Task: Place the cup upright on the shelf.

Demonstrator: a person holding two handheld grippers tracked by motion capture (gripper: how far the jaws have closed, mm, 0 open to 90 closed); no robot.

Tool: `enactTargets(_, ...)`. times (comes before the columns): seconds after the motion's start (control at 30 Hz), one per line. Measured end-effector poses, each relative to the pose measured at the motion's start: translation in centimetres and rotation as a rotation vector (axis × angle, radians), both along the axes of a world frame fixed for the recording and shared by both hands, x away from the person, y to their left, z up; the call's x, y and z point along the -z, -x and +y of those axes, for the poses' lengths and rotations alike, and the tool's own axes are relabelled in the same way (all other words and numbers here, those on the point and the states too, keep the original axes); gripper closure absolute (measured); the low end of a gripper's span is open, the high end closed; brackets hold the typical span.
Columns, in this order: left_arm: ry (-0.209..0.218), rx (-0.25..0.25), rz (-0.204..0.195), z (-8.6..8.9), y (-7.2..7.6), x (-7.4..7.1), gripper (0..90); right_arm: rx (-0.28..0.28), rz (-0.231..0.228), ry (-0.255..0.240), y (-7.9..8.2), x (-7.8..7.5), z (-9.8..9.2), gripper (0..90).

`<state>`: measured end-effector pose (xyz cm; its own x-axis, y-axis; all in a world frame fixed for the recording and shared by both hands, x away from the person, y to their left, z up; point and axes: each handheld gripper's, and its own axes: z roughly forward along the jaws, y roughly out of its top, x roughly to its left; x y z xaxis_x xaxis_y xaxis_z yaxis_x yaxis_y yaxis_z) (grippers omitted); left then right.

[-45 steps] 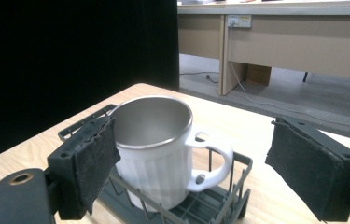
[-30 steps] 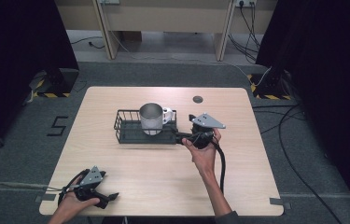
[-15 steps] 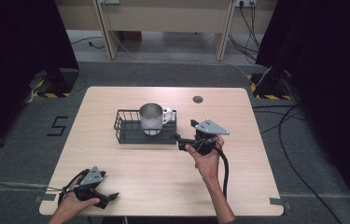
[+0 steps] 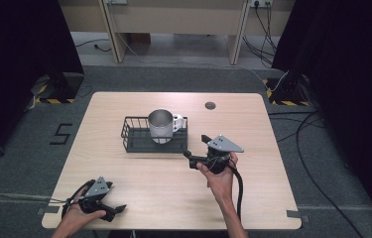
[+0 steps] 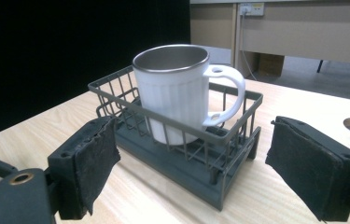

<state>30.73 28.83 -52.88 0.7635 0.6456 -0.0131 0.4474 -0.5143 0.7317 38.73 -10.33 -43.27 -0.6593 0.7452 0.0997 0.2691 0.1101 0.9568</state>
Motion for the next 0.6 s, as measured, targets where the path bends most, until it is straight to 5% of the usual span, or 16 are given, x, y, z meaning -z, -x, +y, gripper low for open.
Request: enactTargets(0.6, 0.0, 0.0, 0.0, 0.0, 0.0, 0.0, 0.0, -0.027, 0.028, 0.01, 1.5, 1.3, -0.4, 15.4)
